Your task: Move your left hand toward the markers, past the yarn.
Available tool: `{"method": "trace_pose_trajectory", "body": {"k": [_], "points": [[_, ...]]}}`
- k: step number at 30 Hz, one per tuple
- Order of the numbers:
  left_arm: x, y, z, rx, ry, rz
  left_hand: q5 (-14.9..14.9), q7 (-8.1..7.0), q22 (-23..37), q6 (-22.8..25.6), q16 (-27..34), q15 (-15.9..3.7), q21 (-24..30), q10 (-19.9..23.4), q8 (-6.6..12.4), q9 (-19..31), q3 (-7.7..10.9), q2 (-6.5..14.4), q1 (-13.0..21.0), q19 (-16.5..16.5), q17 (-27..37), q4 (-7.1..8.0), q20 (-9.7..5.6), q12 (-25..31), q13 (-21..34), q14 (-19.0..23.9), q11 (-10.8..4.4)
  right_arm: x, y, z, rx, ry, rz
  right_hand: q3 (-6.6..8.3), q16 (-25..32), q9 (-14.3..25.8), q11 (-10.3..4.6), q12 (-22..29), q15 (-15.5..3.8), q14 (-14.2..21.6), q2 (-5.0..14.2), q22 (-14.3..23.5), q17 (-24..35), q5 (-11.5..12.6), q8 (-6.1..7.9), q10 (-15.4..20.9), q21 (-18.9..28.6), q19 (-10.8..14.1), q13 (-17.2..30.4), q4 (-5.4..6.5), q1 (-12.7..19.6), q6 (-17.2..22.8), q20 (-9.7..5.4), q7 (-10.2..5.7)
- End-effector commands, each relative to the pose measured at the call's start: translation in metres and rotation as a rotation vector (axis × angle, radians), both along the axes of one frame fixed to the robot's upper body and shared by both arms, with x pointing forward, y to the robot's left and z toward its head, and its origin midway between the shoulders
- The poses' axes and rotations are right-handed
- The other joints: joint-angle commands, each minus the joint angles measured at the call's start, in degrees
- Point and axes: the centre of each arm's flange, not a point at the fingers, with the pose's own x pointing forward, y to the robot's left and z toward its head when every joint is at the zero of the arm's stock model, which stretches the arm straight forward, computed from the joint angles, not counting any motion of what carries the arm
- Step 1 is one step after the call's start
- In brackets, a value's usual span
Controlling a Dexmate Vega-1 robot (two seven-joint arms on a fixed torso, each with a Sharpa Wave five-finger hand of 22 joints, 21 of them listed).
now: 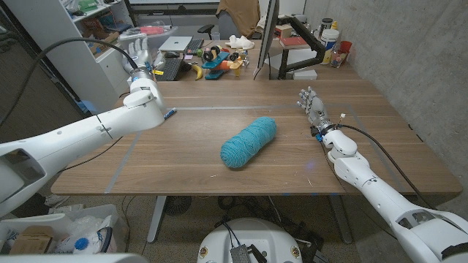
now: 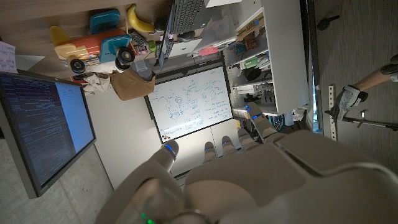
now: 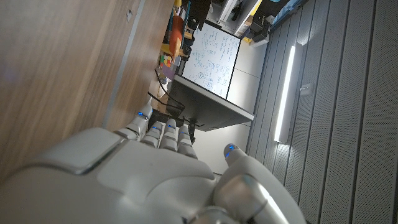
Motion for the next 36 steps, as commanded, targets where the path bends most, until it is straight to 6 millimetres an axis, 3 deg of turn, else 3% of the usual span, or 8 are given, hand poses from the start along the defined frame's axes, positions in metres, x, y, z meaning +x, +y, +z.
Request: {"method": "trace_pose_trajectory", "body": {"k": [1, 15, 23, 30, 36], "points": [[-0.007, 0.004, 0.004, 0.01, -0.032, 0.042, 0.21, -1.86, 0.0, -6.61, 0.21, -2.43, -0.18, -7.45, 0.31, 0.35, -0.14, 2.0, 1.26, -13.17, -0.09, -0.83, 0.42, 0.08, 0.26, -7.66, -0.6, 0.0, 0.001, 0.0, -0.003, -0.002, 0.001, -0.23, 0.24, 0.13, 0.47, 0.51, -0.08, -0.23, 6.98, 0.28, 0.26, 0.26, 0.59, 0.32, -0.15, 0.38, 0.21, -0.04, -0.07, 0.46, -5.71, 0.11], [-0.002, 0.018, 0.002, -0.03, 0.041, 0.064, 0.64, -2.25, -0.15, -4.93, -0.51, -2.41, -0.97, -6.14, 0.92, 0.56, 0.66, 1.46, 4.57, -12.92, -0.64, -3.47, 0.15, 0.04, 0.31, -7.23, -1.21, 0.001, 0.003, 0.001, -0.006, -0.005, -0.001, -0.29, 0.21, 0.13, 0.39, 0.5, -0.11, -0.25, 6.96, 0.29, 0.25, 0.26, 0.57, 0.36, -0.57, 0.52, 0.2, -0.04, -0.08, 0.51, -5.76, 0.03], [0.006, 0.019, -0.001, -0.028, 0.037, 0.066, 0.5, -2.24, -0.06, -6.55, -1.04, -1.95, -1.67, -7.94, 0.22, 0.59, 0.62, 1.78, 4.94, -13.97, -0.32, -3.27, -0.05, -0.51, 0.4, -8.62, -0.55, 0.003, 0.004, 0.001, -0.006, -0.002, -0.002, -0.3, 0.21, 0.13, 0.43, 0.5, -0.07, -0.2, 6.99, 0.29, 0.25, 0.27, 0.57, 0.4, -0.79, 0.61, 0.2, -0.04, -0.07, 0.54, -5.65, 0.1], [0.012, 0.021, -0.001, -0.022, 0.055, 0.079, 0.4, -2.27, -0.02, -7.46, -1.05, -1.48, -1.99, -8.2, -0.03, 0.68, 0.27, 1.5, 5.16, -14.14, -0.2, -3.25, 1.82, -0.39, 0.48, -8.92, -0.29, 0.004, 0.004, 0.001, -0.007, 0.0, -0.005, -0.31, 0.2, 0.13, 0.36, 0.55, -0.09, -0.18, 6.99, 0.3, 0.24, 0.28, 0.57, 0.54, -0.97, 0.69, 0.2, -0.04, -0.06, 0.59, -5.72, 0.02], [0.02, 0.022, -0.005, -0.025, 0.078, 0.086, 0.36, -2.27, 0.02, -8.06, -1.21, -1.76, -2.32, -8.95, -0.16, 0.75, 0.18, 1.74, 5.23, -14.6, -0.09, -2.99, 1.55, -0.53, 0.53, -9.61, -0.48, 0.005, 0.005, 0.001, -0.009, -0.002, -0.005, -0.35, 0.19, 0.13, 0.38, 0.56, -0.09, -0.2, 6.96, 0.3, 0.24, 0.28, 0.57, 0.63, -1.15, 0.76, 0.2, -0.04, -0.08, 0.63, -5.73, 0.01]]}}
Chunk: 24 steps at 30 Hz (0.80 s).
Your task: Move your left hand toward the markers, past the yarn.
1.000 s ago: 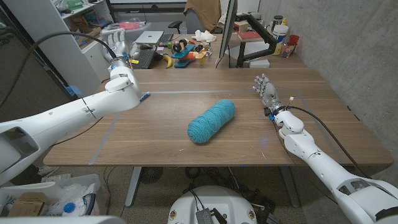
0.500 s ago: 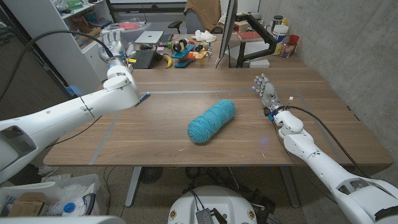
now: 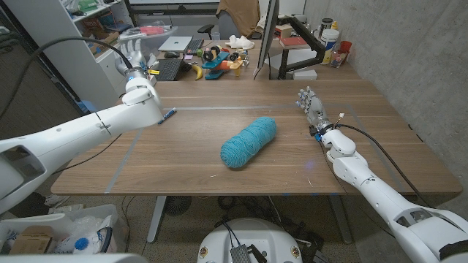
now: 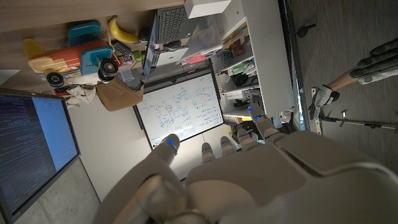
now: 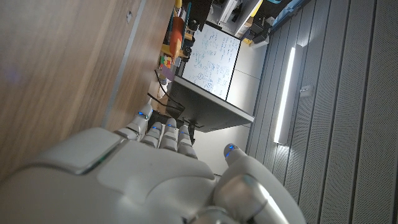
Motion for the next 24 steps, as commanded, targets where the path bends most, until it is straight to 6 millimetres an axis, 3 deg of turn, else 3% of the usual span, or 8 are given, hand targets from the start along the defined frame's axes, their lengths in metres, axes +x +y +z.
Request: {"method": "trace_pose_trajectory", "body": {"k": [1, 24], "points": [[0.015, 0.004, -0.005, -0.003, 0.043, 0.016, 0.11, -0.36, 0.12, -8.25, -0.31, -1.78, -0.25, -8.97, -0.22, 0.21, -0.16, 0.04, 0.42, -14.65, 0.18, 0.31, -0.04, -0.26, 0.25, -9.7, 0.22, 0.002, 0.002, 0.001, -0.004, -0.002, -0.003, -0.35, 0.18, 0.13, 0.14, 0.1, -0.1, -0.21, 6.95, 0.3, 0.24, 0.28, 0.57, 0.39, -0.1, 0.12, 0.2, -0.04, -0.08, 0.4, -5.74, 0.2], [0.035, 0.005, -0.013, 0.006, 0.123, 0.034, 0.13, -0.37, 0.25, -10.04, -0.56, -1.39, -1.04, -10.65, -0.5, 0.38, -0.43, 0.65, 0.57, -15.83, 0.37, 0.92, -0.27, -0.31, 0.37, -11.45, 0.93, 0.007, 0.006, 0.0, -0.011, 0.004, 0.0, -0.4, 0.17, 0.12, 0.25, 0.09, -0.06, -0.16, 7.0, 0.33, 0.24, 0.3, 0.55, 0.5, -0.75, 0.37, 0.2, -0.03, -0.08, 0.47, -5.65, 0.3]]}}
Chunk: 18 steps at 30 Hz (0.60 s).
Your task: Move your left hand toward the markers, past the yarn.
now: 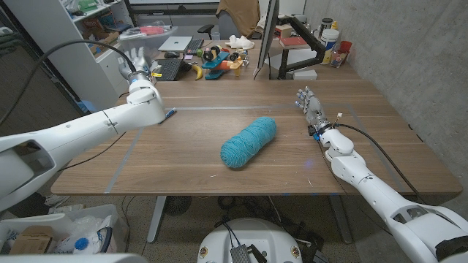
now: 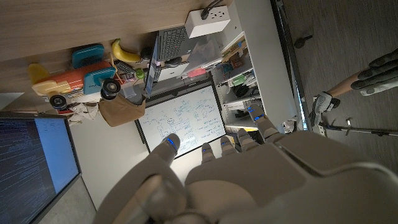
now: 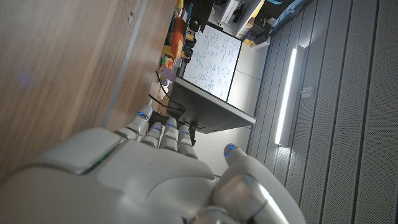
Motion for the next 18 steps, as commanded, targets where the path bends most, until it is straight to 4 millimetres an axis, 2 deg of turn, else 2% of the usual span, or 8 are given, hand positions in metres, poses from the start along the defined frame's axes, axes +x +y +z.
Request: {"method": "trace_pose_trajectory", "body": {"k": [1, 18], "points": [[0.01, 0.001, -0.006, 0.006, 0.047, 0.015, 0.14, -0.37, 0.26, -10.12, -0.13, -1.36, -0.37, -10.79, -0.2, 0.13, 0.03, 0.72, 0.58, -15.92, 0.12, 0.48, -0.31, -0.33, 0.1, -11.54, 0.45, 0.002, 0.002, 0.0, -0.006, 0.001, 0.003, -0.4, 0.15, 0.12, 0.2, 0.08, -0.15, -0.2, 7.0, 0.33, 0.24, 0.31, 0.54, 0.04, -0.34, 0.37, 0.19, -0.03, -0.08, 0.26, -5.74, 0.0], [0.02, 0.005, -0.02, -0.025, 0.108, 0.023, 0.2, -0.38, 0.34, -11.27, -0.17, -1.13, -0.78, -11.61, -0.29, 0.24, -0.12, 1.02, 0.73, -16.54, 0.17, 0.83, -0.05, -0.19, 0.18, -12.38, 0.77, 0.003, 0.004, 0.001, -0.011, -0.002, 0.01, -0.41, 0.14, 0.12, 0.22, 0.06, -0.08, -0.18, 7.03, 0.35, 0.23, 0.33, 0.54, 0.09, -0.84, 0.47, 0.19, -0.02, -0.08, 0.31, -5.71, 0.04]]}}
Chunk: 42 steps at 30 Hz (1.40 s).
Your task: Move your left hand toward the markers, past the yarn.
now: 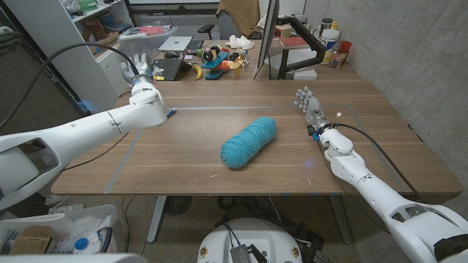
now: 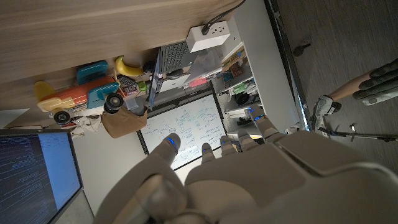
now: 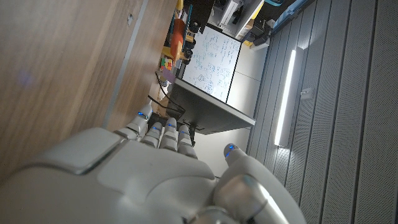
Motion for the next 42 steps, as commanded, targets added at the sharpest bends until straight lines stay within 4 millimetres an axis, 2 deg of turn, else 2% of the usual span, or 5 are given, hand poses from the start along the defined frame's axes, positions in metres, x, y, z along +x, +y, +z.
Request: {"method": "trace_pose_trajectory", "body": {"k": [1, 11, 18, 42], "points": [[0.009, 0.003, -0.01, -0.023, 0.054, 0.005, 0.21, -0.38, 0.23, -11.35, -0.16, -1.11, -0.22, -11.45, -0.06, 0.25, -0.07, 0.75, 0.43, -16.62, 0.19, 0.45, 0.0, -0.19, 0.19, -12.41, 0.41, 0.002, 0.002, 0.0, -0.006, 0.001, 0.007, -0.41, 0.13, 0.12, 0.2, 0.05, -0.11, -0.21, 7.03, 0.35, 0.23, 0.33, 0.55, 0.07, -0.43, 0.15, 0.2, -0.02, -0.08, 0.34, -6.05, 0.06], [0.02, 0.0, -0.012, -0.028, 0.096, 0.004, 0.22, -0.39, 0.28, -11.93, -0.17, -1.2, -0.48, -11.92, 0.01, 0.35, -0.45, 0.47, 0.45, -16.94, 0.22, 0.62, -0.06, -0.05, 0.23, -13.0, 0.2, 0.004, 0.002, 0.001, -0.006, 0.001, 0.01, -0.43, 0.12, 0.12, 0.3, 0.05, -0.02, -0.22, 7.02, 0.37, 0.23, 0.33, 0.56, 0.11, -0.77, 0.25, 0.2, -0.01, -0.09, 0.4, -5.98, 0.13], [0.024, 0.0, -0.014, -0.031, 0.115, 0.009, 0.23, -0.38, 0.31, -12.26, -0.28, -0.97, -0.81, -12.66, 0.08, 0.42, -0.71, 0.31, 0.49, -17.58, 0.25, 0.69, -0.22, -0.14, 0.25, -13.75, 0.59, 0.005, 0.001, 0.001, -0.007, 0.002, 0.012, -0.44, 0.12, 0.12, 0.16, 0.05, -0.01, -0.21, 7.01, 0.37, 0.23, 0.32, 0.56, 0.14, -1.02, 0.27, 0.2, -0.02, -0.09, 0.44, -6.03, 0.11], [0.035, -0.005, -0.037, -0.06, 0.165, 0.0, 0.36, -0.38, 0.41, -13.22, -0.02, -0.94, -1.19, -13.18, 0.21, 0.55, -1.41, 0.04, 0.58, -17.89, 0.29, 0.91, -0.36, 0.18, 0.29, -14.26, 0.68, 0.002, -0.002, -0.001, -0.014, -0.001, 0.012, -0.49, 0.1, 0.12, 0.24, 0.04, 0.07, -0.25, 7.03, 0.4, 0.23, 0.31, 0.55, 0.19, -1.69, 0.47, 0.2, -0.01, -0.11, 0.53, -5.93, 0.08]]}}
